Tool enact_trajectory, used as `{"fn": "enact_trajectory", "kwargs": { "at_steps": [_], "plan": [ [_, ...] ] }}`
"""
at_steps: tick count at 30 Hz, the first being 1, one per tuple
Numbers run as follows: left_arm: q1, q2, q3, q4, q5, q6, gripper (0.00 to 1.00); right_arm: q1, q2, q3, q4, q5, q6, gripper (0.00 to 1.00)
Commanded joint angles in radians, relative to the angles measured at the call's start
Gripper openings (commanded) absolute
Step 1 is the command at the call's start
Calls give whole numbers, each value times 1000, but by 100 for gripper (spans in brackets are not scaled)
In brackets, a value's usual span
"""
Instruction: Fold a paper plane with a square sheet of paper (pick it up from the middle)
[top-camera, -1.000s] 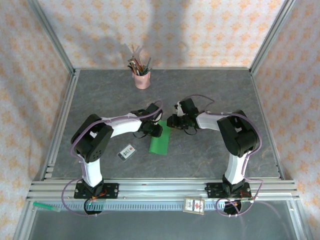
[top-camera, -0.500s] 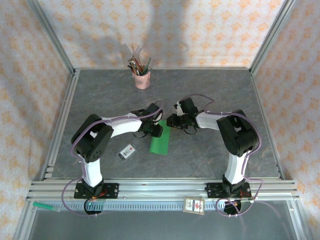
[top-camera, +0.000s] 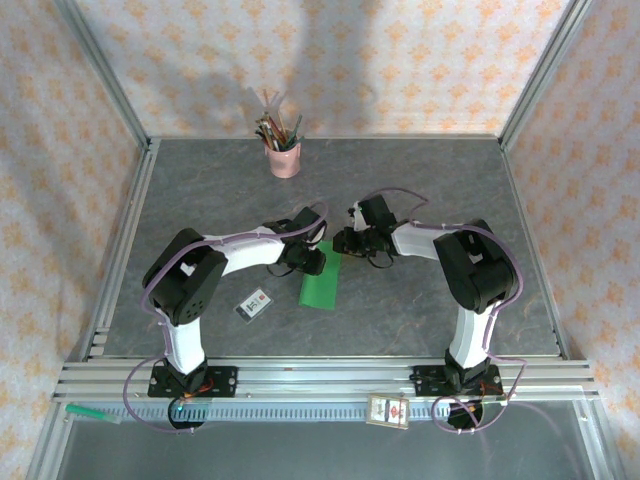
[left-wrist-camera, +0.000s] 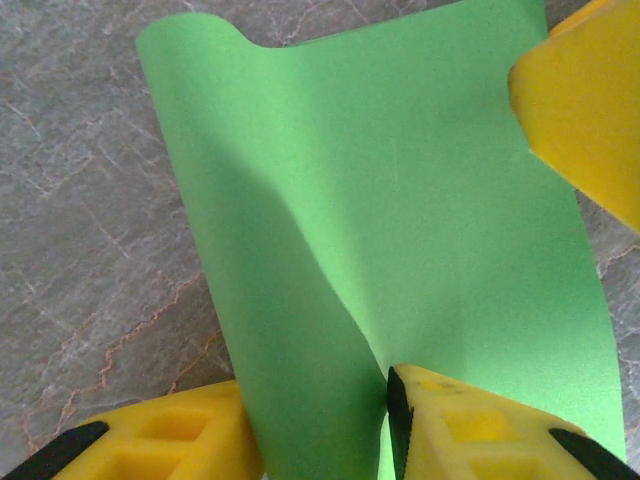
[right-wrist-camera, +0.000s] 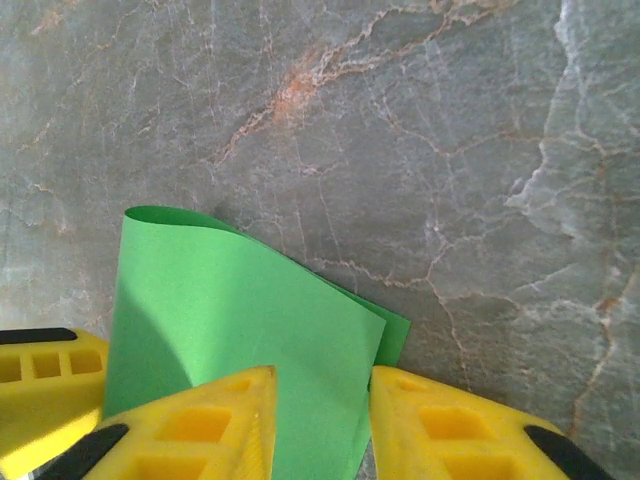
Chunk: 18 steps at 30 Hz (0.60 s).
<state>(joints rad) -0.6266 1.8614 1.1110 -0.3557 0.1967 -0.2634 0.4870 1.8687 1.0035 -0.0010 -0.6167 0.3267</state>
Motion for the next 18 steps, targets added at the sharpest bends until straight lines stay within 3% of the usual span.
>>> {"fn": "enact_trajectory", "kwargs": {
  "at_steps": [1, 18],
  "plan": [
    [24, 79, -51, -57, -140, -5, 42, -14, -56, 26, 0, 37, -25, 31],
    [20, 79, -58, -53, -143, -3, 45, -34, -105, -6, -22, 70, -22, 31]
  ]
}}
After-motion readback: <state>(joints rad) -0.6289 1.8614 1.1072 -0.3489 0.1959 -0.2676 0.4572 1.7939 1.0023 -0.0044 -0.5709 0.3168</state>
